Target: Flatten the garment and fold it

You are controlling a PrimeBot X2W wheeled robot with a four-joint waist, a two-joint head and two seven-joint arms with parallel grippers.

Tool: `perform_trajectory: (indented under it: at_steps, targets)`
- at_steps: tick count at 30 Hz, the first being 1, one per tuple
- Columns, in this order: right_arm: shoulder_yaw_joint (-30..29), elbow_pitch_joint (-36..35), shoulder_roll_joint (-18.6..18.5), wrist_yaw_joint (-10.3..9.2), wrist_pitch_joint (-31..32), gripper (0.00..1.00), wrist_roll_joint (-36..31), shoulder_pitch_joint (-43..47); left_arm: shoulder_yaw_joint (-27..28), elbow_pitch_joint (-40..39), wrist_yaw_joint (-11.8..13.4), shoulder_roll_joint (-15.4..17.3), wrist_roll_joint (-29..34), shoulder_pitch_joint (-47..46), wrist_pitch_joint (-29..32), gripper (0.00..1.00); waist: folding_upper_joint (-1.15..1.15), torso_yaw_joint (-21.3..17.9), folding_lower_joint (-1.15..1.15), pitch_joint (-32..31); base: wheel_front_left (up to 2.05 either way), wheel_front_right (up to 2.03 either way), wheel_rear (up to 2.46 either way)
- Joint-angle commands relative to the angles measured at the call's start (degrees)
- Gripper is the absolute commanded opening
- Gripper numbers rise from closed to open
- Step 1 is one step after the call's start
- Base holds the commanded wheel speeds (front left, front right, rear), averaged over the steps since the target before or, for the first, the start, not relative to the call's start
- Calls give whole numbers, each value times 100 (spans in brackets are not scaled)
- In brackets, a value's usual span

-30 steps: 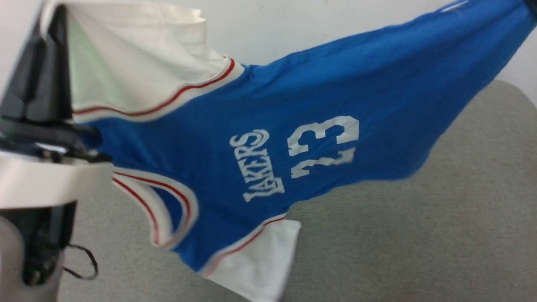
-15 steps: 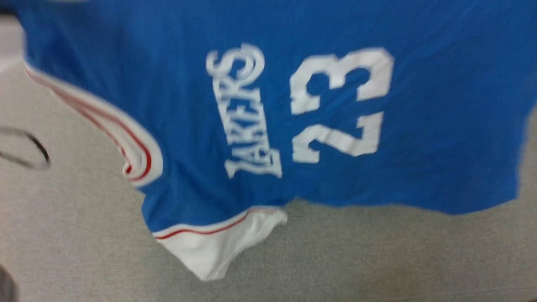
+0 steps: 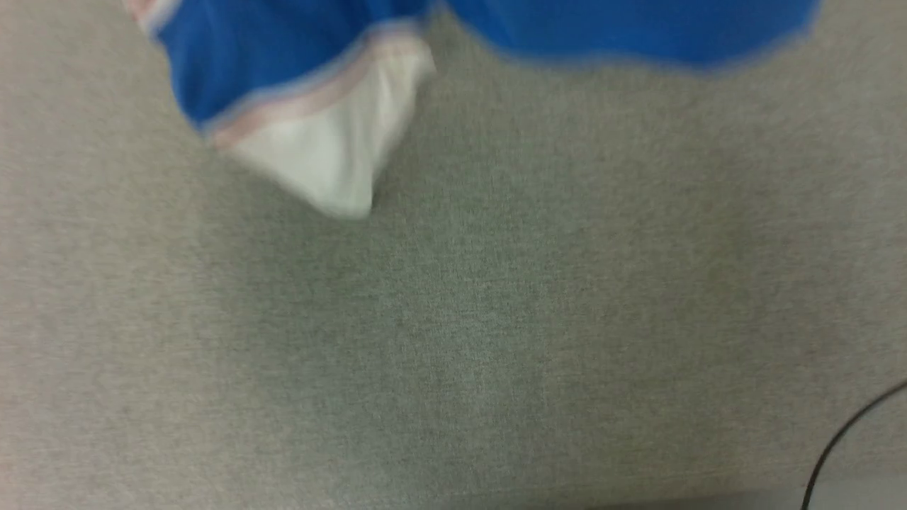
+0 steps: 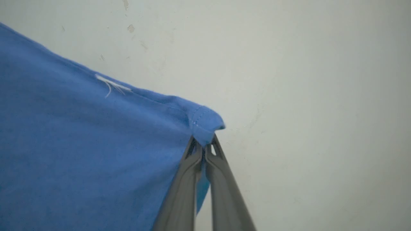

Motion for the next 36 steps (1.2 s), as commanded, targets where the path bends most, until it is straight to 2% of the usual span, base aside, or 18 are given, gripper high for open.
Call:
perform_trajectory:
  at_steps: [1, 10, 16, 22, 28, 32, 36]
  targets:
    - [35, 82, 53, -12, -47, 0, -43, -91, 2, 74, -29, -11, 51, -141, -51, 0, 0, -74, -3, 690, 0, 0, 0]
    - [583, 1575, 389, -12, -757, 0, -472, -1387, -194, 1488, -129, -235, 369, -1697, -972, 0, 0, 81, -3, 1192, 0, 0, 0]
    - [806, 2232, 542, -12, -1312, 0, -554, -1523, -407, 2084, -197, -408, 443, -1593, -1539, 0, 0, 272, -3, 1404, 0, 0, 0]
    - [1078, 2760, 731, -12, -1871, 0, -455, -803, -541, 2406, -204, -697, 195, -233, -1951, 0, 0, 470, -3, 1207, 0, 0, 0]
    - [1375, 2866, 762, -12, -2399, 0, -310, 541, -855, 2064, -22, -1020, 86, 1862, -2164, 0, 0, 686, -3, 541, 0, 0, 0]
    - [1634, 2731, 696, -12, -2510, 0, -127, 1617, -1059, 1768, 32, -1029, -62, 3377, -2077, 0, 0, 765, -3, -71, 0, 0, 0]
    - [1951, 2531, 530, -12, -2541, 0, -21, 2616, -1168, 1317, 191, -924, -248, 4775, -1765, 0, 0, 811, -3, -715, 0, 0, 0]
